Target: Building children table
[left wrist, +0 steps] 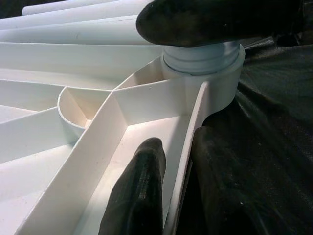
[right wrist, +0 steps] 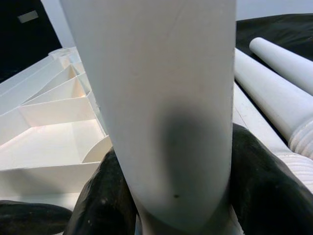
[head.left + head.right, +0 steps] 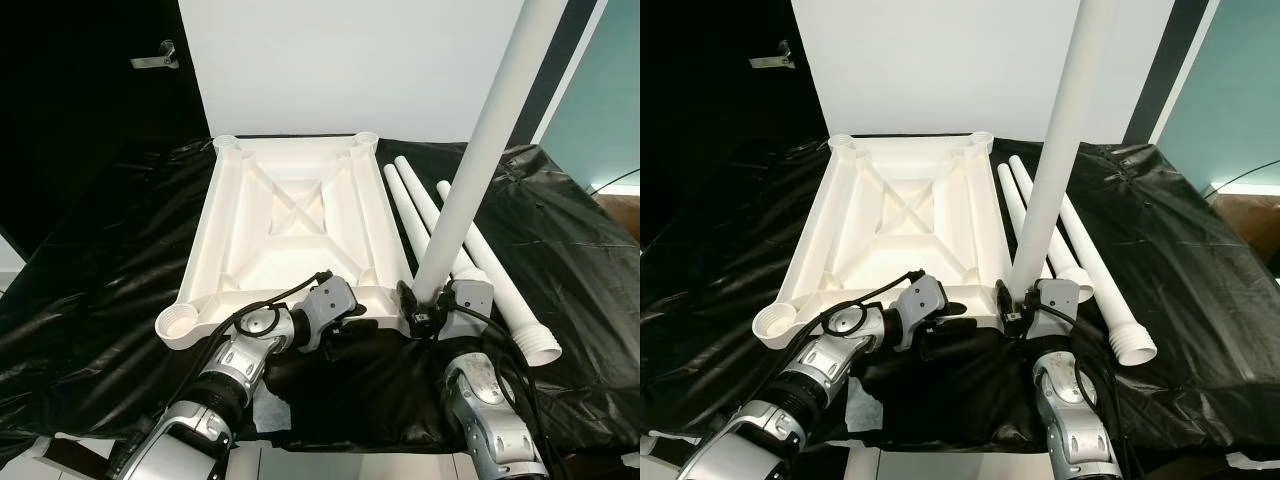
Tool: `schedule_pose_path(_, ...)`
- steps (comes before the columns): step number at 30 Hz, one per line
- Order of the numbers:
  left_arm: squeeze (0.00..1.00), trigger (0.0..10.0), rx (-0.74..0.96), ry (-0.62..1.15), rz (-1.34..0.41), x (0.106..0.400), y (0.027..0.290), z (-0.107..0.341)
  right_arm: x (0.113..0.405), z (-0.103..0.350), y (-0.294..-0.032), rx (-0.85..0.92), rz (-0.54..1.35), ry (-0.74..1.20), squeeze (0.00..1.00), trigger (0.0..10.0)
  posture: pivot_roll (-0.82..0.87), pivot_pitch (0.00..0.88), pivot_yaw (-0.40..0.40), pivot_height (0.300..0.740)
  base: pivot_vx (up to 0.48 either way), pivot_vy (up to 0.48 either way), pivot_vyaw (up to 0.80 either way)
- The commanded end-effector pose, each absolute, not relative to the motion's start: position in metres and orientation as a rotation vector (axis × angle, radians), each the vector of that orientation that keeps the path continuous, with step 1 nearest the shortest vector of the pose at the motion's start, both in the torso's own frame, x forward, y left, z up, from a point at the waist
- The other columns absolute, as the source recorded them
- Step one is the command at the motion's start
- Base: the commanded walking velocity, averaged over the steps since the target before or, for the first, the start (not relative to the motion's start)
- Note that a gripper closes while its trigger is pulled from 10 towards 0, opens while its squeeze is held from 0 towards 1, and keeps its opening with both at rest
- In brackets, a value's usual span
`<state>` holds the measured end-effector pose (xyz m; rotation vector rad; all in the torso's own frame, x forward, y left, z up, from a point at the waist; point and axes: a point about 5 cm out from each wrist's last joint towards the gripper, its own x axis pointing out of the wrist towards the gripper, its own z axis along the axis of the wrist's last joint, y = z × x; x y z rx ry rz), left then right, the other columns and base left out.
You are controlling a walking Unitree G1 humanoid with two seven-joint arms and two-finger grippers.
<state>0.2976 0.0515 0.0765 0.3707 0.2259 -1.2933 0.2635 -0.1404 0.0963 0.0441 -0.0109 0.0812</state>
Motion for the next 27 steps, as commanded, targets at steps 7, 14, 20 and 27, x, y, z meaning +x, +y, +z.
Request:
schedule_pose_path(7,0.0,10.0,0.367,0.43,-1.386,0.273,0.055,0.039,0.269,0.088,-0.138,-0.037,0.05,0.02,0.0,10.0,-0.01,0.0,-0.004,0.74,0.0,0.0,0.0)
schedule_pose_path(14,0.0,10.0,0.361,0.436,-1.383,0.272,0.055,0.038,0.273,0.096,-0.137,-0.018,0.201,-0.003,0.87,10.0,-0.02,0.0,-0.009,0.74,0.0,0.0,0.0)
schedule_pose_path(20,0.0,10.0,0.353,0.433,-1.389,0.272,0.051,0.037,0.285,0.105,-0.157,-0.123,0.554,0.033,0.0,10.0,-0.03,0.0,-0.009,0.74,0.0,0.0,0.0)
schedule_pose_path(27,0.0,10.0,0.35,0.429,-1.392,0.272,0.048,0.038,0.286,0.11,-0.178,-0.183,0.727,0.109,0.0,10.0,-0.03,0.0,-0.015,0.74,0.0,0.0,0.0)
